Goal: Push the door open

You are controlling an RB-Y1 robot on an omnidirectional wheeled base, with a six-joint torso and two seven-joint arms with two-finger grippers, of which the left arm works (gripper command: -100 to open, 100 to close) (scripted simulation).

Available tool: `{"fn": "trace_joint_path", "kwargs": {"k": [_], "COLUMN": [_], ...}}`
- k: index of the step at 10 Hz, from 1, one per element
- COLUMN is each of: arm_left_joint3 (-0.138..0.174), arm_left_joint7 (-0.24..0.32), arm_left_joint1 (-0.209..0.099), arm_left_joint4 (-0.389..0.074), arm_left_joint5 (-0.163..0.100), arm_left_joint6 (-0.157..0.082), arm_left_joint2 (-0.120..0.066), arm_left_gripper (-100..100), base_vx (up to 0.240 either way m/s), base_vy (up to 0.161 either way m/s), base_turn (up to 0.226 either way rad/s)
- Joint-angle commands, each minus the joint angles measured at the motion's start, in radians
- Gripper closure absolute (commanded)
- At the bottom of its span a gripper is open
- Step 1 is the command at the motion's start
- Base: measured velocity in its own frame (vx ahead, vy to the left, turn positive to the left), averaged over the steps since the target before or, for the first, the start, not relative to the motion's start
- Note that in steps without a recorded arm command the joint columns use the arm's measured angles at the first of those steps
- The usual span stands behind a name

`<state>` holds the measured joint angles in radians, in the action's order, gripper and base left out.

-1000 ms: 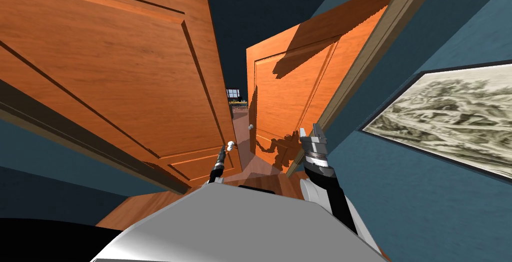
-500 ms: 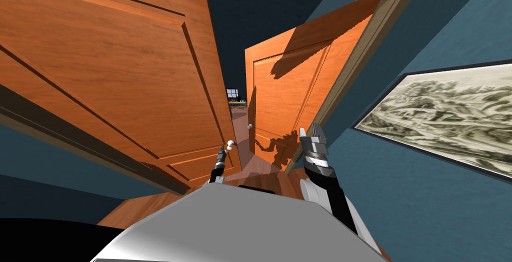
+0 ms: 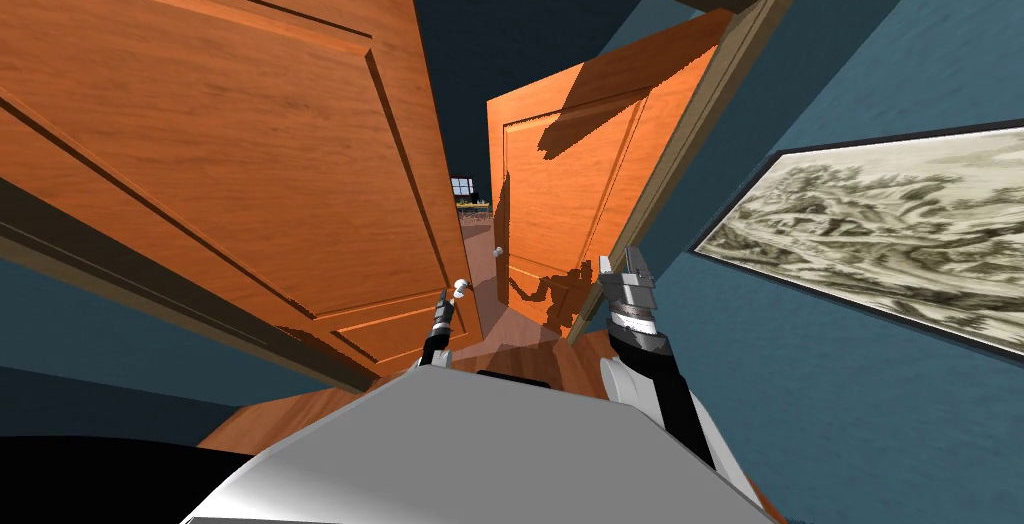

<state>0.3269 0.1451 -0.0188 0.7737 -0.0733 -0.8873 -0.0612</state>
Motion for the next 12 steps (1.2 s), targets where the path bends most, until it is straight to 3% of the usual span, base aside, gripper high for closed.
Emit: {"fn": "trace_joint_path", "kwargs": {"k": [1,2,5,7,10,12], "arm_left_joint3": [-0.004,-0.007,-0.010,-0.016,-0.019,-0.025], "arm_left_joint7": [0.050,0.076,0.135,0.201,0.261,0.326], "arm_left_joint1": [-0.009,-0.016,-0.023,-0.038,-0.045,-0.060], "arm_left_joint4": [-0.009,-0.017,-0.025,-0.041,-0.049,-0.065], "arm_left_joint5": [-0.022,-0.042,-0.061,-0.100,-0.119,-0.157], "arm_left_joint6": [0.000,0.000,0.000,-0.001,-0.001,-0.001], "arm_left_joint2": [0.001,0.002,0.002,0.005,0.006,0.009], "arm_left_gripper": [-100,-100,-100,-100,-100,-100], "base_vx": [-0.038,-0.061,-0.036,-0.045,-0.038,-0.049], "base_vy": [0.000,0.009,0.004,0.004,0.004,0.002], "base_turn": [-0.046,-0.078,-0.042,-0.076,-0.031,-0.080]}}
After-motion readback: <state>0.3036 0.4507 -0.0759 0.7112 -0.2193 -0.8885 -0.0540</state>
